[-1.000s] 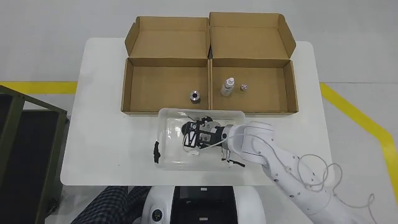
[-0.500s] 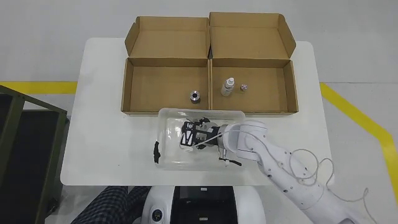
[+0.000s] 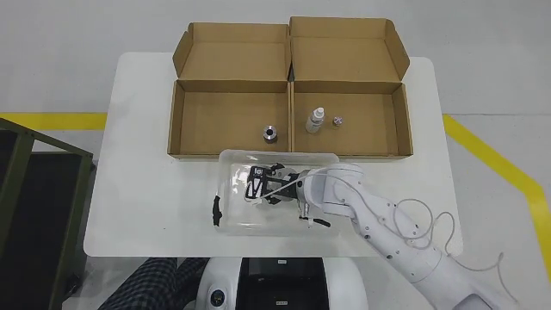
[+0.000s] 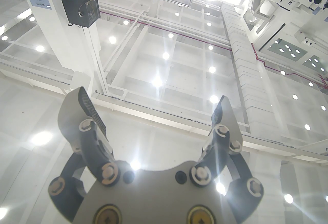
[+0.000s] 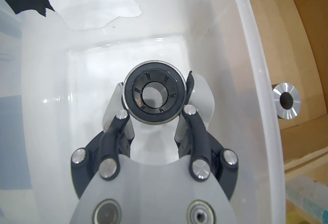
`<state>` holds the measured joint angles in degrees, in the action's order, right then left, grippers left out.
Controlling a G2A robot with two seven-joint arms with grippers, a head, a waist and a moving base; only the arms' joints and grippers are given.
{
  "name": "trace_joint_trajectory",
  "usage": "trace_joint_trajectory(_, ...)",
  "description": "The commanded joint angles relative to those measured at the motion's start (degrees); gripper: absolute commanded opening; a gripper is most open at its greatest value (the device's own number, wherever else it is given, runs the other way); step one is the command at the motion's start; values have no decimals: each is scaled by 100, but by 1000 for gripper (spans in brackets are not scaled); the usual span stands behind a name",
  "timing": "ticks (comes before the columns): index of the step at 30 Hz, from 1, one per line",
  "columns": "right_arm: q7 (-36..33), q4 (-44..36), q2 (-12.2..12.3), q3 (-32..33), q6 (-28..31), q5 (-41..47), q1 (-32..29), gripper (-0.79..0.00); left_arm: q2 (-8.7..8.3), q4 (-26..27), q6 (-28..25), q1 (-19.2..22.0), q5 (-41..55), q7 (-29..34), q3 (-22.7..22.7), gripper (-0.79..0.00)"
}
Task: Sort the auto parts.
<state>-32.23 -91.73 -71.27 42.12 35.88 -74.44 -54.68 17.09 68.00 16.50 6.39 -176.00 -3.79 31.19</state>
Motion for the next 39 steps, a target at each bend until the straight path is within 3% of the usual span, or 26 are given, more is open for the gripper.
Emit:
trace_joint_trajectory(1, 10, -2, -4, 3, 13, 10, 1, -671, 0, 0, 0, 0, 0, 0, 0, 0)
trace_joint_trajectory(4, 33, -50, 0, 28, 71, 17, -16, -785, 0, 0, 0, 0, 0, 0, 0, 0)
trace_joint_trajectory(39, 367, -2201, 462, 1601, 859, 402, -1028, -785, 0, 0, 0, 0, 0, 0, 0, 0)
